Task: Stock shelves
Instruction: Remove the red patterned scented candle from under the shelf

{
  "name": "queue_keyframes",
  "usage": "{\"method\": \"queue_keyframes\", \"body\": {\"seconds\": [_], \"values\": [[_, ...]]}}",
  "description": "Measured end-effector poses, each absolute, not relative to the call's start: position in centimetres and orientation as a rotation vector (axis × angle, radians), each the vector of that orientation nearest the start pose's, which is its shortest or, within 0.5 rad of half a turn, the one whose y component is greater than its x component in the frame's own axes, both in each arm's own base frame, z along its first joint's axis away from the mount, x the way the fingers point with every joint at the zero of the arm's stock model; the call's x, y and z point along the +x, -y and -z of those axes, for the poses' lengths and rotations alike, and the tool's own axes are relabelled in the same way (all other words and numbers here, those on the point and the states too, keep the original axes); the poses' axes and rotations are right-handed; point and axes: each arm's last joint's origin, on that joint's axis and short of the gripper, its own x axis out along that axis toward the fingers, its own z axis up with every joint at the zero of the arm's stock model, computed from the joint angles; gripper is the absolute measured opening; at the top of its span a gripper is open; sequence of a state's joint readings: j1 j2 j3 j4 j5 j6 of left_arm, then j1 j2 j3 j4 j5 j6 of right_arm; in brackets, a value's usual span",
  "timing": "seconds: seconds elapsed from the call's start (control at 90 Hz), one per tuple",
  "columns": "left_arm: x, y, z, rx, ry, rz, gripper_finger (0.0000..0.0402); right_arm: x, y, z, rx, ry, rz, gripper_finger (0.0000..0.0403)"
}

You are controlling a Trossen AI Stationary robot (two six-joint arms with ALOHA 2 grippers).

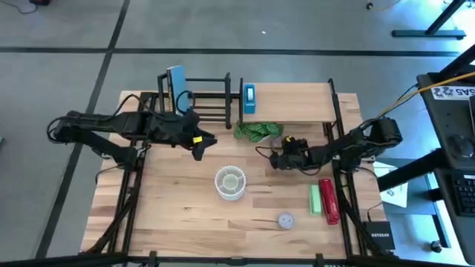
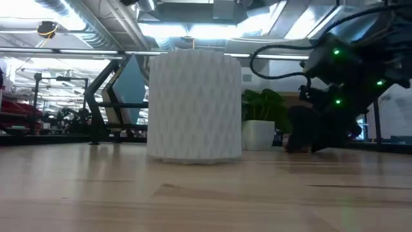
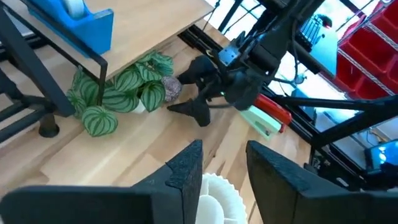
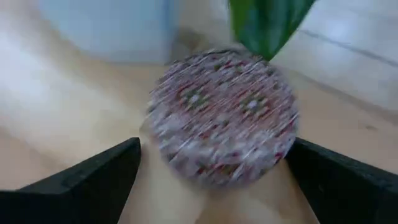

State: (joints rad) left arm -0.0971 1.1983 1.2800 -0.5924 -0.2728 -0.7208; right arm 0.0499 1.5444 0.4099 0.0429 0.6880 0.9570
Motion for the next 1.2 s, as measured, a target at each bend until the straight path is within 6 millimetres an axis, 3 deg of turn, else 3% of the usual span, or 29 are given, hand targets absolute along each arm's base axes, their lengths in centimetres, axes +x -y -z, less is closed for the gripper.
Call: {"method": "queue_keyframes", "body": {"seconds": [0.3,0.4,0.544,0.756,0.911,1.2], "values": [[24.7,1.6,-38.2,-0.616,-0.420,-0.343,0.0107,22.2,3.0,-9.6,0.502,-0.661,0.936,0.0379],[24.7,1.7,-38.2,-0.612,-0.424,-0.333,0.0107,22.6,3.5,-9.9,0.520,-0.684,0.915,0.0349],[24.7,1.7,-38.2,-0.594,-0.431,-0.319,0.0107,23.0,3.7,-10.3,0.541,-0.736,0.901,0.0271],[24.7,1.7,-38.2,-0.560,-0.438,-0.311,0.0107,23.4,3.3,-12.3,0.589,-0.850,0.831,0.0269],[24.7,1.7,-38.2,-0.525,-0.443,-0.302,0.0107,22.8,1.7,-15.0,0.577,-0.873,0.754,0.0269],[24.7,1.7,-38.2,-0.451,-0.452,-0.285,0.0107,20.8,-4.9,-17.4,0.613,-0.964,0.364,0.0269]]}}
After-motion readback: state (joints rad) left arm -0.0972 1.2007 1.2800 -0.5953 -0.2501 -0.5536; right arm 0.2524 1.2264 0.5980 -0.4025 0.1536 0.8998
